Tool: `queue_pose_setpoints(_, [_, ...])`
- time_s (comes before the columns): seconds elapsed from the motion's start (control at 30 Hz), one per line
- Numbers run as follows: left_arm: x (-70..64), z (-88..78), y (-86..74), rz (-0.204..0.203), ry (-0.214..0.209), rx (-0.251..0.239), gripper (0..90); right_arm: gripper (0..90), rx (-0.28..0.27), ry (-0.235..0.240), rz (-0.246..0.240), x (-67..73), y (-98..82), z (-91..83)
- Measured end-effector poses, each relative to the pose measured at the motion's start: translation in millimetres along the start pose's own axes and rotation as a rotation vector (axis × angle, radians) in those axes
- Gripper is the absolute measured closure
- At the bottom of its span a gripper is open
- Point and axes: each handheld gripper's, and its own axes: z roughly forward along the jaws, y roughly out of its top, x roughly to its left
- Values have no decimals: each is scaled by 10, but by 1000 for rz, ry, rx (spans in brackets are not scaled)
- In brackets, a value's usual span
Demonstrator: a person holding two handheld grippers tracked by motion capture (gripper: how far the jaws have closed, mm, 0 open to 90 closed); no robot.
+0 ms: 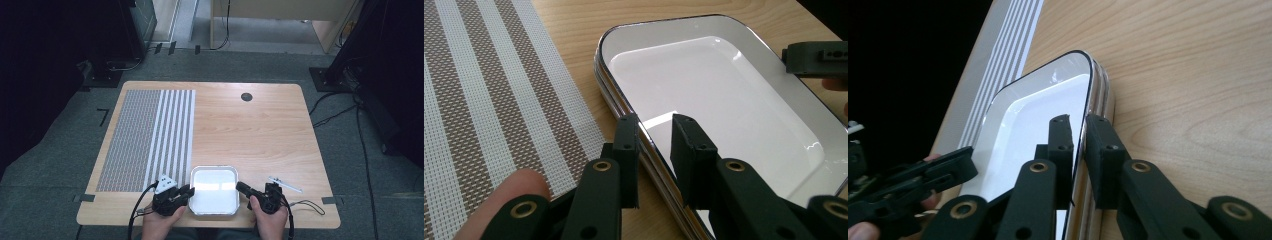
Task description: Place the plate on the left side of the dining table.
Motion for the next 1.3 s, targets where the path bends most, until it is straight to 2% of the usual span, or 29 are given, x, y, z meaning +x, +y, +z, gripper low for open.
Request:
queue_pose_setpoints(0.03, [-1,1,-1,1,1,0,741,829,-3,-15,-18,22,-7,-1])
queue_pose_setpoints(0.07, [-2,2,-2,4,5,1,744,829,-9,-51,-74,77,-23,2])
queue_pose_setpoints(0.1, [-5,4,-4,8,9,3,744,829,-9,-51,-74,77,-23,2])
queue_pose_setpoints(0.13, [-9,8,-5,9,13,4,745,828,-18,-79,-115,115,-39,7])
queue_pose_setpoints(0.17, [-14,9,-6,9,16,2,745,827,-30,-111,-154,158,-62,14])
queue_pose_setpoints(0.2, [-24,11,-9,13,24,2,746,826,-54,-178,-219,247,-119,28])
queue_pose_setpoints(0.23, [-24,11,-9,13,24,2,746,826,-54,-178,-219,247,-119,28])
queue_pose_setpoints(0.27, [-38,12,-12,21,34,1,747,826,-79,-238,-293,324,-178,50])
queue_pose_setpoints(0.3, [-38,12,-12,21,34,1,748,826,-79,-238,-293,324,-178,50])
queue_pose_setpoints(0.33, [-46,12,-14,27,40,1,749,824,-103,-295,-370,384,-241,74])
queue_pose_setpoints(0.37, [-55,13,-16,32,46,0,749,824,-103,-295,-370,384,-241,74])
queue_pose_setpoints(0.43, [-74,14,-20,42,61,-3,750,802,-112,-336,-433,424,-299,97])
queue_pose_setpoints(0.47, [-81,14,-21,45,66,-4,749,782,-85,-372,-450,414,-350,151])
queue_pose_setpoints(0.5, [-87,10,-22,46,71,-11,749,782,-85,-372,-450,414,-350,151])
queue_pose_setpoints(0.53, [-88,7,-19,47,73,-10,750,813,-109,-372,-408,390,-388,167])
queue_pose_setpoints(0.7, [-102,11,-25,63,76,-10,745,826,-138,-389,-388,400,-393,163])
queue_pose_setpoints(0.83, [-98,11,-24,60,72,-11,743,778,-153,-360,-361,384,-397,148])
queue_pose_setpoints(0.87, [-98,11,-25,61,72,-11,743,768,-158,-340,-340,380,-387,131])
queue_pose_setpoints(0.9, [-99,9,-25,63,74,-10,743,797,-166,-325,-321,378,-373,107])
queue_pose_setpoints(1.0, [-102,10,-27,62,76,-12,743,860,-162,-320,-302,362,-342,75])
queue_pose_setpoints(1.1, [-107,10,-27,65,80,-14,745,863,-149,-322,-298,363,-330,77])
queue_pose_setpoints(1.3, [-124,15,-31,70,93,-22,749,870,-161,-362,-336,409,-355,100])
